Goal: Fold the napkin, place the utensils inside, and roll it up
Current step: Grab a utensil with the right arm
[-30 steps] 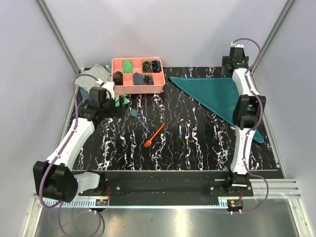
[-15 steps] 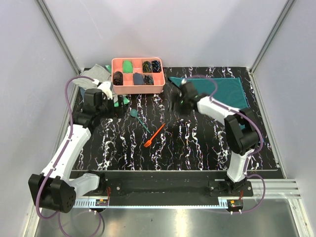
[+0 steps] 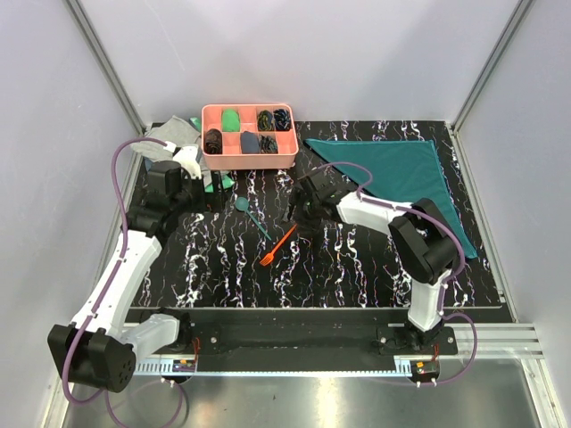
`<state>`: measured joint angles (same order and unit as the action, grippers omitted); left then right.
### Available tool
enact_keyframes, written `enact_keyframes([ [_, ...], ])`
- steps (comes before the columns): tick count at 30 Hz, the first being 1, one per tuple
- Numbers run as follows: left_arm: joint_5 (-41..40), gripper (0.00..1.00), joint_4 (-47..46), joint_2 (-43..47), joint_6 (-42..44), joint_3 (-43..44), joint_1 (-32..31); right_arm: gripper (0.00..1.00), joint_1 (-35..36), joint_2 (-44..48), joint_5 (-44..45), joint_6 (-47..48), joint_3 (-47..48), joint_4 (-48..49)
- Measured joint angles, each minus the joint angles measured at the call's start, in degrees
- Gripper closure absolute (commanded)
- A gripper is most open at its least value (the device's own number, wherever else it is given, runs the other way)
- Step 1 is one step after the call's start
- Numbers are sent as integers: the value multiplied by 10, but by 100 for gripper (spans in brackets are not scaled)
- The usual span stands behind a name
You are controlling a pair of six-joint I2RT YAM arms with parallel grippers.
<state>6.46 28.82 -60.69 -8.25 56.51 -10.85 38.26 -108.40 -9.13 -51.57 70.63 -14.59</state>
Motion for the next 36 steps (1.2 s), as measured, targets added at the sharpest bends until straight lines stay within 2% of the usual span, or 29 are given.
enact_keyframes([
  [12, 4, 1, -2, 0, 0, 0, -1, 33, 31, -44, 4, -27, 11, 12],
  [22, 4, 1, -2, 0, 0, 0, -2, 41, 31, -121, 37, -13, 111, 28],
  [28, 5, 1, -2, 4, -3, 0, -2, 48, 49, -134, 96, 27, 151, -20],
  [36, 8, 1, -2, 7, -4, 0, -2, 52, 113, -157, 184, 84, 216, -125],
])
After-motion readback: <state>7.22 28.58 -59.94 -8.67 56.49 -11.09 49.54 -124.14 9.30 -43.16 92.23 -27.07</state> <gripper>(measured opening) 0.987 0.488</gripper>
